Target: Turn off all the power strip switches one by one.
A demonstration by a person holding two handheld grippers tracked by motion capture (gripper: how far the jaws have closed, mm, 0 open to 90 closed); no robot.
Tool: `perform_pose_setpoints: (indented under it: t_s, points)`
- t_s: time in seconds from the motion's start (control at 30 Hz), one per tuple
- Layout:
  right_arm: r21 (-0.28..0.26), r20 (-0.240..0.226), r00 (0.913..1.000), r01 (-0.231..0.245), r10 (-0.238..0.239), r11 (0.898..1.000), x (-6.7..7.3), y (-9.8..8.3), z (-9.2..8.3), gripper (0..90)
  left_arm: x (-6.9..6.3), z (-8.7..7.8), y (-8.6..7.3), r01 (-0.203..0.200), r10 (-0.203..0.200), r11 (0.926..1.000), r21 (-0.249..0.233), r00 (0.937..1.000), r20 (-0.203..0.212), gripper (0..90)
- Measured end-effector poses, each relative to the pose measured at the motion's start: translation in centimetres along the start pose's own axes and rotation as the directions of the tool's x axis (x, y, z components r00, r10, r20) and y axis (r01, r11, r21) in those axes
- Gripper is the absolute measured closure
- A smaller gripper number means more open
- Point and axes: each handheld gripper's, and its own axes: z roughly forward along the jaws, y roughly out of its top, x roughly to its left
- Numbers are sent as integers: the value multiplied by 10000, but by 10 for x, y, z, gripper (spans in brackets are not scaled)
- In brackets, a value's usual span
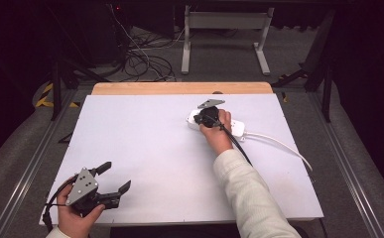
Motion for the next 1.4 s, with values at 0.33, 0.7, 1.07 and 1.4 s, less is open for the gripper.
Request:
perform_pose_setpoints:
  t_s: [0.33, 0.7, 1.07, 1.4]
  points:
    - [-1300, -250, 9995, 158, -192, 9914, 4, 10, -19, 900, 2, 0, 0, 99, -99, 9999, -20, 9999, 20, 156]
    - [-1991, -752, 9963, 250, -406, 9797, 5, 22, -58, 849, 0, 0, 0, 81, -81, 10000, -5, 10000, 5, 155]
    - [-2640, -1389, 9864, 491, -884, 9633, 15, 27, -93, 351, 1, -1, 0, 78, -78, 10000, 4, 10000, -43, 156]
    - [-3060, -1701, 9753, 835, -1408, 9484, 25, 16, -135, 242, 0, 0, 0, 119, -119, 9999, 16, 9999, -59, 155]
